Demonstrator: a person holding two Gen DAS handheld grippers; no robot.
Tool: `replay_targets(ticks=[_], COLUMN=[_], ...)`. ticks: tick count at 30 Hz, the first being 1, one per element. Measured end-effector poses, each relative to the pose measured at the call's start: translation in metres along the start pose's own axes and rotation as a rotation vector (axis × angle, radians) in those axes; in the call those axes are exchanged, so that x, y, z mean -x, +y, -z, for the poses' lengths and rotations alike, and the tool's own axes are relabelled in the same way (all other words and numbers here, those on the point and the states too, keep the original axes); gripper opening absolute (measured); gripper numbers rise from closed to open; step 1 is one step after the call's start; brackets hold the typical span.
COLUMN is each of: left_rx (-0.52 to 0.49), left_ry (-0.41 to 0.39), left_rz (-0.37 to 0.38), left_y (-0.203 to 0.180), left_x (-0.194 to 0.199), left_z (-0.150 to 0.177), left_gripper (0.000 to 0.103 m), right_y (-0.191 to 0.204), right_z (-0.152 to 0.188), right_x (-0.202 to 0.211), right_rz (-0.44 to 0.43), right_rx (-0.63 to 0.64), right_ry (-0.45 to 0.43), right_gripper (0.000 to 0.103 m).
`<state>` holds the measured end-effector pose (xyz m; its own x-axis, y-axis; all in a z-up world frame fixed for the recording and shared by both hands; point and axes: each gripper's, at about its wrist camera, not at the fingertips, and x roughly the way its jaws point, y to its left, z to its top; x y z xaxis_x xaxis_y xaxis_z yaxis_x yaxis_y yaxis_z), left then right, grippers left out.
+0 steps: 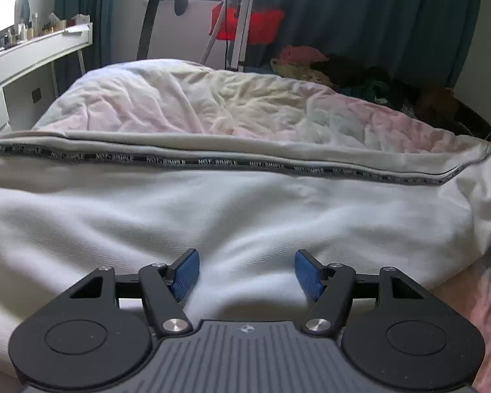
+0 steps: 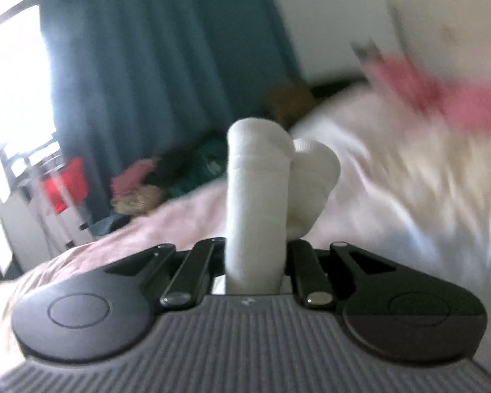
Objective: Fold clothes
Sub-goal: 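Grasp the ribbed cuffs with the right tool and lift them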
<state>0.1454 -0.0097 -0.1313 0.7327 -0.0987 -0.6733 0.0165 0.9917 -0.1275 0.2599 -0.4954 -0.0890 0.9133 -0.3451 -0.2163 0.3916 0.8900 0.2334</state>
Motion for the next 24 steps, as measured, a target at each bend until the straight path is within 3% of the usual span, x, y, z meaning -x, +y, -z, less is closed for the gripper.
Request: replay_targets(ticks=[4, 6, 8, 12, 18, 22, 24], left_rx=[0.022, 0.033, 0.044, 0.068, 0.211, 0.279, 0.296], left_ry=[-0.031, -0.047, -0.062, -0.093, -0.123, -0.158, -0.163], left_rz=[-0.014, -0.021, -0.028, -0.042, -0.019, 0.006, 0.016], left_y=[0.005, 0.008, 0.011, 0.016, 0.048, 0.065, 0.069], left_x=[0.008, 0.012, 0.017, 0.025, 0.031, 0.034, 0.034], left_z=[-0.005, -0.007, -0.009, -0.014, -0.022, -0.027, -0.028], left_gripper=[0.067, 0.067, 0.067, 0.067, 0.067, 0.067, 0.067], right_y=[0.080, 0.122, 0.162, 0.208, 0.220, 0.228, 0.235], right_z=[0.004, 0.022, 0.057, 0.135, 0.170, 0.156, 0.157], right_x=[0.057, 0.086, 0.110, 0.146, 0.160, 0.183, 0.187], right_rz=[-0.198, -0.302, -0.401, -0.611, -0.648, -0.666, -0.682], right_rx=[0.270, 0.403, 0.566, 0.788, 0.879, 0.837, 0.812], right_ry=[-0.115, -0.137, -0.131, -0.013, 0.041, -0.046, 0.022], right_gripper=[0.013, 0.013, 0.013, 0.013, 0.014, 0.014, 0.016])
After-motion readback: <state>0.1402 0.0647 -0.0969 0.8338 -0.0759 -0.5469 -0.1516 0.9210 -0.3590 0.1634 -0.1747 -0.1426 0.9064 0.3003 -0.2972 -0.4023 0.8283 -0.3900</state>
